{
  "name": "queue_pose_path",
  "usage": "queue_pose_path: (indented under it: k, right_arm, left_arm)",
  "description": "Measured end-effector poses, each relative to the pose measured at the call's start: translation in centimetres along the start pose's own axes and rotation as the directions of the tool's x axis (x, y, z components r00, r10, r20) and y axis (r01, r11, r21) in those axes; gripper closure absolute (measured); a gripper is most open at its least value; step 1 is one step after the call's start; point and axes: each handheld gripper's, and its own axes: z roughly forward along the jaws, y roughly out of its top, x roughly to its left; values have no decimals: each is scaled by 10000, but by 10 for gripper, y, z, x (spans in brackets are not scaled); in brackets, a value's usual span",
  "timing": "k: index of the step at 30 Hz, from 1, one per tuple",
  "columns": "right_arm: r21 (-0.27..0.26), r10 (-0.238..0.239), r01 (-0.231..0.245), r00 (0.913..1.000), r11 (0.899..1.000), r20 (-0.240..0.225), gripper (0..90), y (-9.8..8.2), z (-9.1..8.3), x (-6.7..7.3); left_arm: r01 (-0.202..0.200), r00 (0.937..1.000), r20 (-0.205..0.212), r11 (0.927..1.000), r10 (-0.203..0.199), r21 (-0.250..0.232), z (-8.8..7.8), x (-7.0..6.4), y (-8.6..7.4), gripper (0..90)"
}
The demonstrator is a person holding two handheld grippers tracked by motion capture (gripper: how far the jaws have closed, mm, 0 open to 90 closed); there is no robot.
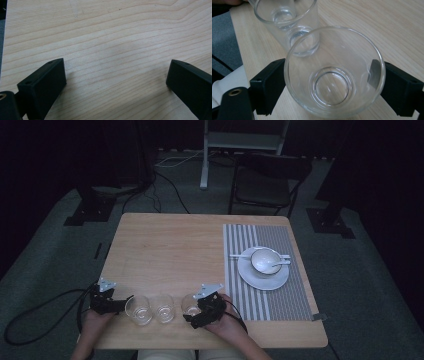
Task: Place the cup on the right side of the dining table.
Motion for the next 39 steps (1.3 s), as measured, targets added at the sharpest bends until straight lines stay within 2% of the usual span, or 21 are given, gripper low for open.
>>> queue_pose_path:
  k: [11,26,31,39]
  right_arm:
    - [298,-217,210,9995,9993,233,168,3,9,1]
    - [585,-468,445,9982,9973,371,177,8,9,2]
    - [687,-320,284,9981,9972,524,177,10,8,0]
    - [534,37,-75,9975,9985,711,177,12,0,-7]
  left_arm:
    - [-1,10000,12,10000,1,7,0,0,0,31]
    - [-9,10000,17,10000,9,-1,0,0,0,31]
    - [-23,10000,18,10000,23,10,0,0,0,31]
    - [-13,10000,22,10000,13,-3,0,0,0,31]
